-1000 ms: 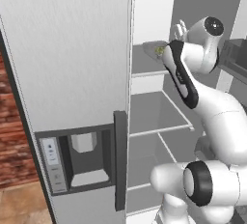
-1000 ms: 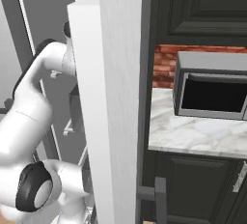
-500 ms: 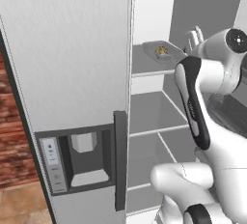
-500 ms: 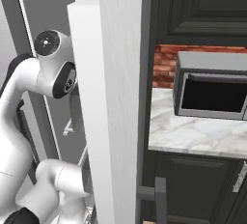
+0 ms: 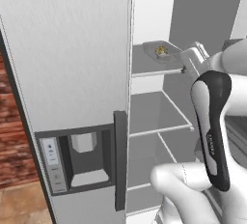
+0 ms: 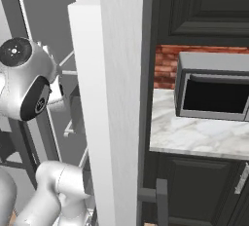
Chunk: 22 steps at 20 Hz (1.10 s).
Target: Place two dumplings into each of the tupperware containers and then place the containers in the fridge.
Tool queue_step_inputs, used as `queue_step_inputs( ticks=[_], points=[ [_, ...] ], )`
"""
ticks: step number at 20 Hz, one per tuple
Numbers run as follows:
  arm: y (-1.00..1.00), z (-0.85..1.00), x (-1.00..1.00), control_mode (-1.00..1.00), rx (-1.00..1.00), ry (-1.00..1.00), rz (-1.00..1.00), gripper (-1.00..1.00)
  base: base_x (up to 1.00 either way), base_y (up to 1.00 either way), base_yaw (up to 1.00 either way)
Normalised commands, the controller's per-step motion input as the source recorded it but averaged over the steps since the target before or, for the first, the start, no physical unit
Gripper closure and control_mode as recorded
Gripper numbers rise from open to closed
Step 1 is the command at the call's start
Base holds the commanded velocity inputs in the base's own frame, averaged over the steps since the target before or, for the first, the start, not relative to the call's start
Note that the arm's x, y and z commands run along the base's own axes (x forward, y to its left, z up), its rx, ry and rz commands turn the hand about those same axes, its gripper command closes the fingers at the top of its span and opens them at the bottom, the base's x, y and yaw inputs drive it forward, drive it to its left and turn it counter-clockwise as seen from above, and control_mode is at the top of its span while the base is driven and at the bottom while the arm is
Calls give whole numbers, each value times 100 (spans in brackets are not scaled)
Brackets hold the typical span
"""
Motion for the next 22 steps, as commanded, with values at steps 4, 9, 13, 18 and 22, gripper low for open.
queue_step_inputs(
  ticks=[4, 9, 13, 18, 22],
  points=[
    [21, 0, -100, -100, -26, 12, 41, -100, 0, 0, 0],
    [0, -1, -100, -100, -27, 7, 53, -100, 0, 0, 0],
    [0, -7, -86, -100, -37, 1, 38, -100, 0, 0, 0],
    [-1, -12, -50, -100, -37, -4, 30, -100, 0, 0, 0],
    [0, -24, 2, -100, -34, 0, 20, -100, 0, 0, 0]
  ],
)
